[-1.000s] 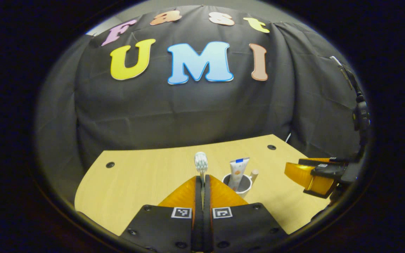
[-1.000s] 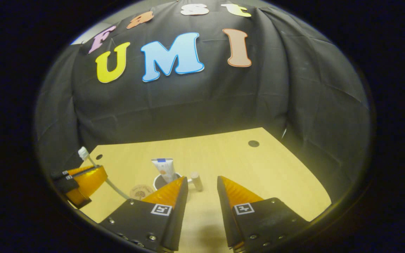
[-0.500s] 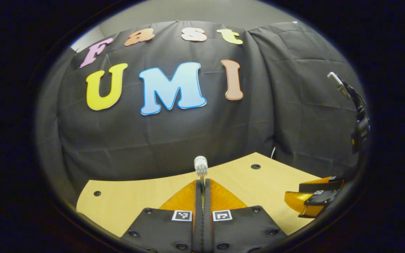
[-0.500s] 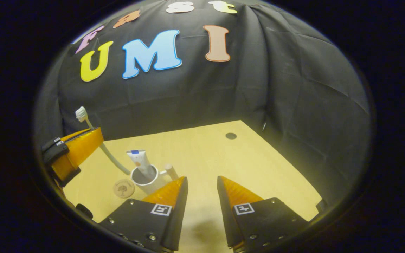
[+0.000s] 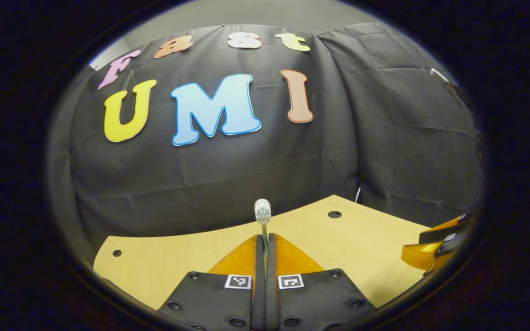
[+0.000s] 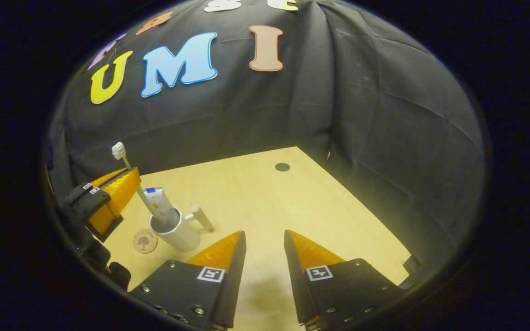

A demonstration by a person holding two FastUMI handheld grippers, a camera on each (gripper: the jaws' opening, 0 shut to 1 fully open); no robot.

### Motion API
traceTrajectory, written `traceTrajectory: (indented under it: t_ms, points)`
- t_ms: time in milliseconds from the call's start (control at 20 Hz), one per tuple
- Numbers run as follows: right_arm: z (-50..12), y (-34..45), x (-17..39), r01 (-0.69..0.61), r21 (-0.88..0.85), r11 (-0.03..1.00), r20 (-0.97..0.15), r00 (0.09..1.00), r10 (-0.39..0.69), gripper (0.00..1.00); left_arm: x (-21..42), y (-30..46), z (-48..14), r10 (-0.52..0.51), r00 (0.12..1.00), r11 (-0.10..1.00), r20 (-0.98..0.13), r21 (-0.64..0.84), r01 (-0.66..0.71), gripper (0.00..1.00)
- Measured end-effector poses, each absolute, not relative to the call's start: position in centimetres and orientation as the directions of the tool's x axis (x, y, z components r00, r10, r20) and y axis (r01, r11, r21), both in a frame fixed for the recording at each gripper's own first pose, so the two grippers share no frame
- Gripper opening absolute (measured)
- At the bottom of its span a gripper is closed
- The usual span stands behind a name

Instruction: Put the toothbrush and toothpaste on the desktop into the cup, then pick up the cup and place it on the coaster on the desktop.

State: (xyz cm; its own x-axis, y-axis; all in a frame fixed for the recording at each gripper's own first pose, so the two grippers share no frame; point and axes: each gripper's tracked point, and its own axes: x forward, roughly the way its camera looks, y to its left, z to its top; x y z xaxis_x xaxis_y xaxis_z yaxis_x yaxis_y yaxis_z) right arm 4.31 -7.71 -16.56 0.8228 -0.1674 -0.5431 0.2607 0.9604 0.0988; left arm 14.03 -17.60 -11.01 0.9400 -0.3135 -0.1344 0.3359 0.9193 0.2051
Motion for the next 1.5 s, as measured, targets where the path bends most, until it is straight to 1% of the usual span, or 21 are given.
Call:
traceTrajectory:
  t_ms: [150,450,550,650,800,850,900,950,1000,1050,1100,1150,1350,1500]
  points:
    - [-17.0,-7.9,4.2,0.263,0.090,0.961,-0.561,0.810,-0.169,0.49,14.4,-17.9,-13.7,-0.310,0.937,0.919,-0.162,0.200,0.339,0.06]
    - [-17.0,-7.6,4.1,0.248,0.087,0.965,-0.573,0.805,-0.155,0.49,14.5,-17.1,-19.1,-0.272,0.924,0.929,-0.270,0.177,0.325,0.07]
    - [-17.0,-7.6,4.2,0.242,0.089,0.966,-0.575,0.805,-0.149,0.49,14.5,-16.6,-20.1,-0.258,0.922,0.935,-0.290,0.165,0.313,0.07]
    - [-17.1,-7.5,4.3,0.240,0.091,0.967,-0.577,0.804,-0.145,0.49,14.6,-16.2,-20.2,-0.250,0.926,0.942,-0.284,0.150,0.300,0.07]
    - [-17.2,-7.4,4.4,0.239,0.099,0.966,-0.580,0.802,-0.139,0.49,14.6,-16.2,-20.2,-0.235,0.929,0.942,-0.287,0.167,0.290,0.08]
    - [-17.1,-7.4,4.4,0.239,0.101,0.966,-0.580,0.803,-0.138,0.49,14.6,-16.1,-20.4,-0.231,0.926,0.942,-0.298,0.168,0.289,0.12]
    - [-17.1,-7.4,4.4,0.238,0.105,0.966,-0.579,0.804,-0.135,0.49,14.6,-16.1,-21.0,-0.228,0.923,0.943,-0.310,0.167,0.289,0.14]
    - [-17.0,-7.4,4.5,0.237,0.109,0.965,-0.578,0.805,-0.132,0.49,14.4,-16.2,-21.3,-0.237,0.915,0.941,-0.326,0.158,0.299,0.25]
    - [-17.0,-7.4,4.5,0.234,0.113,0.966,-0.577,0.807,-0.128,0.49,14.2,-15.7,-21.4,-0.224,0.915,0.943,-0.336,0.160,0.290,0.55]
    - [-17.0,-7.4,4.6,0.230,0.115,0.966,-0.576,0.808,-0.124,0.49,14.0,-15.5,-21.4,-0.223,0.914,0.945,-0.340,0.156,0.288,0.65]
    - [-17.0,-7.3,4.6,0.224,0.117,0.968,-0.574,0.810,-0.118,0.49,13.8,-15.3,-20.9,-0.217,0.918,0.948,-0.332,0.154,0.280,0.83]
    - [-16.9,-7.3,4.8,0.218,0.118,0.969,-0.574,0.811,-0.113,0.49,13.6,-15.0,-20.4,-0.215,0.923,0.949,-0.320,0.153,0.274,0.91]
    - [-16.7,-6.8,5.6,0.168,0.123,0.978,-0.571,0.818,-0.069,0.49,12.7,-14.5,-19.2,-0.211,0.928,0.953,-0.308,0.147,0.266,0.91]
    - [-16.9,-5.9,6.8,0.072,0.097,0.993,-0.576,0.818,-0.003,0.49,11.8,-13.2,-18.5,-0.195,0.929,0.960,-0.313,0.131,0.246,0.91]
